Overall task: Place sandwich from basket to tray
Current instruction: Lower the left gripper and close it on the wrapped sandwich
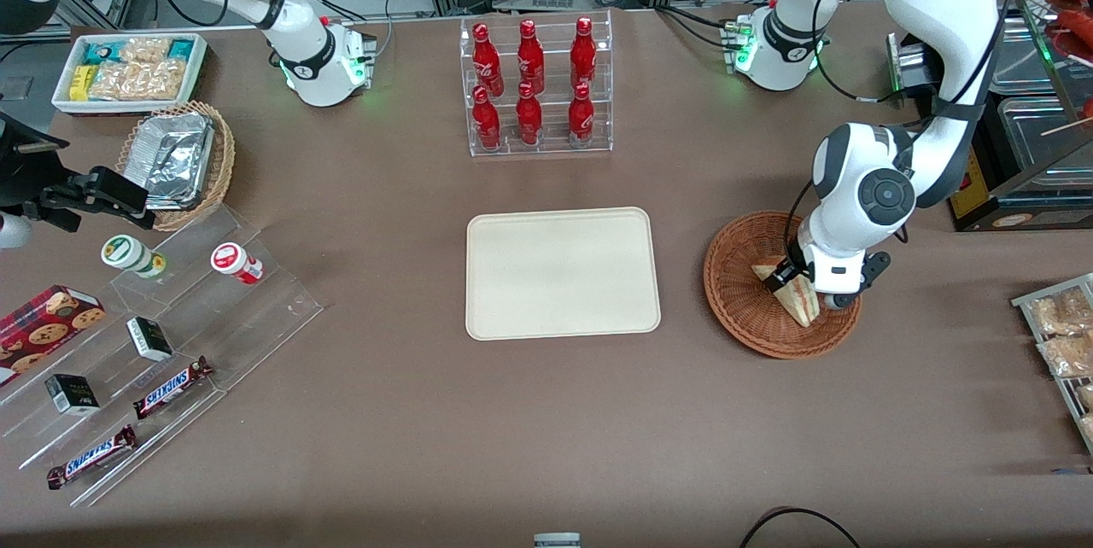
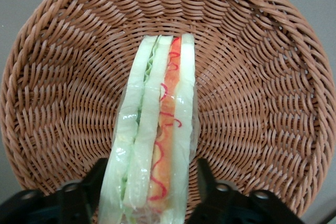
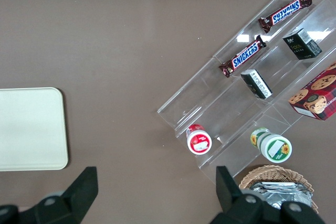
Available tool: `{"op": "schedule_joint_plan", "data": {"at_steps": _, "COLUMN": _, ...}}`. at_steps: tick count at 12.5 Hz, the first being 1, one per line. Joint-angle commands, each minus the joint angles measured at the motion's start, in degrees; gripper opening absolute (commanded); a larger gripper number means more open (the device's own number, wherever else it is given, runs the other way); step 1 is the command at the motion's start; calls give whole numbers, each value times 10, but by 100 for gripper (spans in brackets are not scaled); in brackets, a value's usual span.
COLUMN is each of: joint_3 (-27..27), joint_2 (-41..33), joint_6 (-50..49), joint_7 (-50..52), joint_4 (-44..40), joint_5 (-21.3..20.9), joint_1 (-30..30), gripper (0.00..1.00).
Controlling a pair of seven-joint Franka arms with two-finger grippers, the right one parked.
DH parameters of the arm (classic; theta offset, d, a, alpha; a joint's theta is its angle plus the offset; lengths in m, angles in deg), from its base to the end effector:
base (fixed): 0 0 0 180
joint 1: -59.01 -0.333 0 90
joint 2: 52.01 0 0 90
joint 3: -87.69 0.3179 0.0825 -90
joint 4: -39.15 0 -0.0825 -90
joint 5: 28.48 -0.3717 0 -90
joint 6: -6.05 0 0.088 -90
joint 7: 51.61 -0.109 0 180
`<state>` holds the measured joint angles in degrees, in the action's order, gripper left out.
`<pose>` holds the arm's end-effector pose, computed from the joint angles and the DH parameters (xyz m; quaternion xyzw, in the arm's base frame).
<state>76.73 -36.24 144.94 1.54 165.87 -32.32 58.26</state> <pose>0.5305 -0.0951 0.2602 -0.9384 -0.3443 0.0265 0.0109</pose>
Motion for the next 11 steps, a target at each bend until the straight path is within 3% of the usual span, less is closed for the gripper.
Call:
{"op": "schedule_joint_plan", "data": {"at_steps": 1, "joint_3": -1, "joint_2": -16, "joint_6": 2, "joint_7": 9, "joint_4": 2, "joint_5": -15, "joint_1": 1, "gripper": 11}}
{"op": "schedule_joint_plan", "data": {"at_steps": 4, "joint_3": -5, "joint_2": -45, "joint_6": -90, "joint_7": 7, "joint_4": -36, "joint_5": -19, "joint_1": 1, "gripper": 11}}
{"op": "schedule_joint_plan", "data": {"at_steps": 7, "joint_3": -57, "joint_2": -40, "joint_6": -244, "joint_7": 7, "joint_4": -142, "joint_5": -19, "joint_1": 1, "gripper": 11}}
{"op": "schedule_joint_plan", "data": {"at_steps": 11, "joint_3": -144, "joint_2": 6, "joint_6": -307, "joint_7": 14, "joint_4": -230, "joint_5": -20, "joint_1": 1, "gripper": 11}}
